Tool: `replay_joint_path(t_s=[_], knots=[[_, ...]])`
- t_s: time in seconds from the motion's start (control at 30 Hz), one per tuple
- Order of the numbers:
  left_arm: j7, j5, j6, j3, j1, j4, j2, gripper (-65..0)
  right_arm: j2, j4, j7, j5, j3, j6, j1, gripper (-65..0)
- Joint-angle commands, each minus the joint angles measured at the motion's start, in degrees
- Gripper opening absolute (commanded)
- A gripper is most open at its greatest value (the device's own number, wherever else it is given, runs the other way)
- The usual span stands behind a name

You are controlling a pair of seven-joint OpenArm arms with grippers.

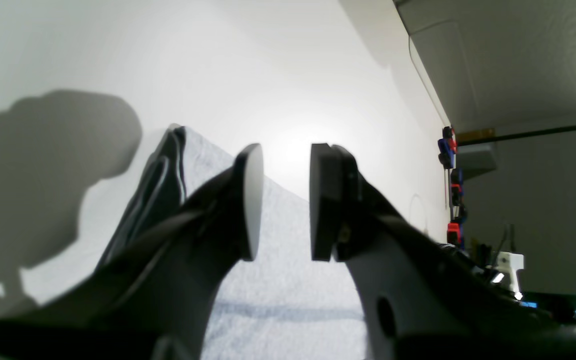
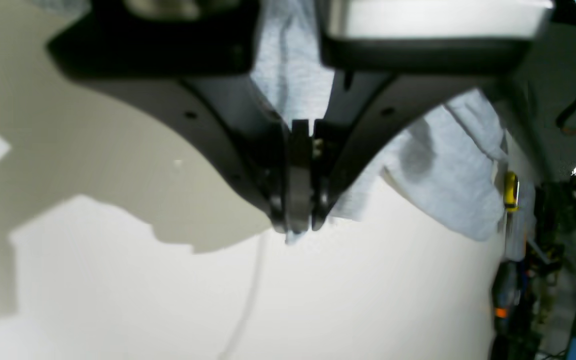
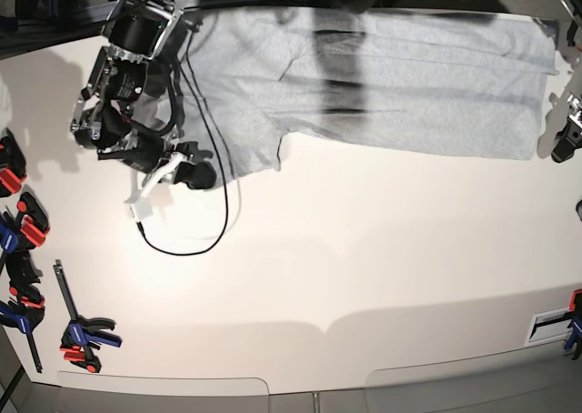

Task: Fold the T-shirt properly
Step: 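Grasp the shirt's side edge with the right gripper and drag it inward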

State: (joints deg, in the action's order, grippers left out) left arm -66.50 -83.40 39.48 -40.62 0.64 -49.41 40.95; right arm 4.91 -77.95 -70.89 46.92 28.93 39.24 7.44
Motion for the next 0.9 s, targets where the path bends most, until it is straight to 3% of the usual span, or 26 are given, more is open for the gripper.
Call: replay_joint_path(t_s=[0.0, 0.2, 0.4, 0.6, 0.87], knots=[[0.48, -1.60, 0.52, -0.55, -0.46, -0.94, 1.92, -50.4, 0.46, -2.16, 0.59, 1.75, -0.09, 0.76, 0.96, -65.0], [0.48, -1.60, 0.52, -0.55, -0.48, -0.94, 1.92, -51.4, -0.07, -3.69, 0.02, 2.51, -0.39, 0.76, 0.48, -65.0], [0.50, -1.60, 0.52, -0.55, -0.48, -0.94, 1.95, -52.5, -2.10, -5.14, -3.56, 9.70, -2.80, 0.76, -2.71, -65.0], [0.50, -1.60, 0.52, -0.59, -0.48, -0.94, 2.49, -52.4, -3.74, -10.10, -3.78, 9.62, -7.52, 0.76, -7.41, -65.0], [0.50, -1.60, 0.52, -0.59, -0.48, -0.94, 5.79, -52.4, -4.61, -19.69, -3.98, 9.01, -12.41, 0.76, -13.79, -65.0]])
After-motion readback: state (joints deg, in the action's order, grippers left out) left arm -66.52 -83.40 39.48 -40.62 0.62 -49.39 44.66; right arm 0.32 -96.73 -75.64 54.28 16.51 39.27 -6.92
